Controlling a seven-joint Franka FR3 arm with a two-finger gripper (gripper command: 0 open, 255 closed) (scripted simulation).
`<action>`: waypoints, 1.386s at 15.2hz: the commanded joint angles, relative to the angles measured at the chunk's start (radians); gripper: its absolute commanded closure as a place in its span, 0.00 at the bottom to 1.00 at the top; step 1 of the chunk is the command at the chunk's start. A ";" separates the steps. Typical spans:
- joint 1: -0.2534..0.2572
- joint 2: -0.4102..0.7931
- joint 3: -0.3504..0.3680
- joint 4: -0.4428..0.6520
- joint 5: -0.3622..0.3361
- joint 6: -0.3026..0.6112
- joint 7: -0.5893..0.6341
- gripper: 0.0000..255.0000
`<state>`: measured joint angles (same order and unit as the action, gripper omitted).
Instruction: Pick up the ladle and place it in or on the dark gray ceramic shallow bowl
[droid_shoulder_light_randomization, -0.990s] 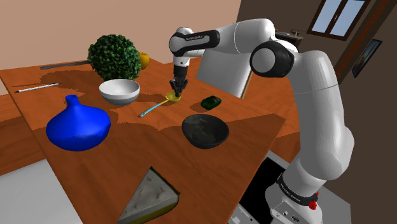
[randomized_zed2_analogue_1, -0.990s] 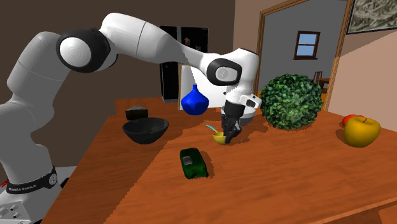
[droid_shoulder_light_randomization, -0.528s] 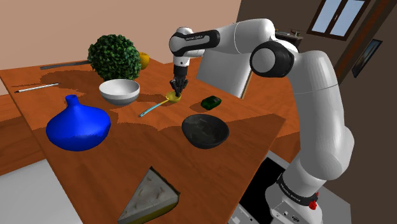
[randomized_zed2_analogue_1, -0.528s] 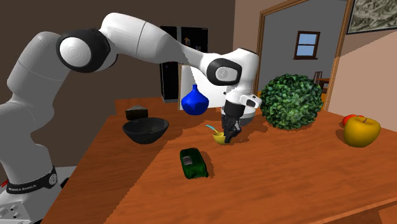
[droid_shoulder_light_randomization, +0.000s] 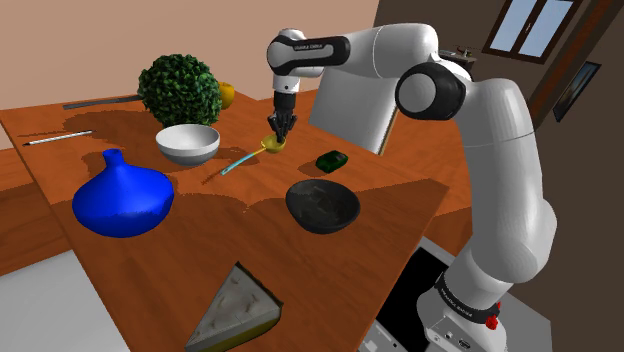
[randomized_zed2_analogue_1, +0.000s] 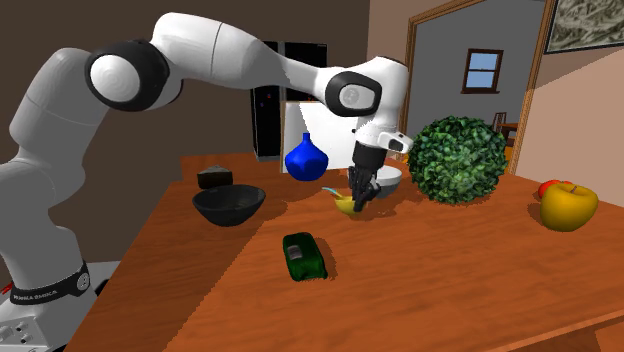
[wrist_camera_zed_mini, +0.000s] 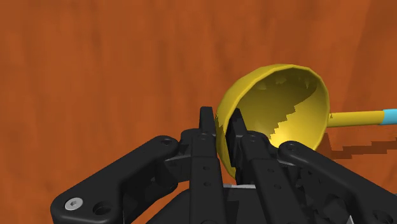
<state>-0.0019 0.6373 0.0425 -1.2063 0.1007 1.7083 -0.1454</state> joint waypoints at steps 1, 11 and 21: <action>0.001 -0.001 0.000 0.023 0.000 -0.025 0.003 1.00; 0.000 0.008 0.002 0.172 -0.002 -0.164 0.018 1.00; 0.002 0.078 0.004 0.423 -0.004 -0.344 0.037 1.00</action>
<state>-0.0001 0.7022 0.0463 -0.8195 0.0973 1.3883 -0.1102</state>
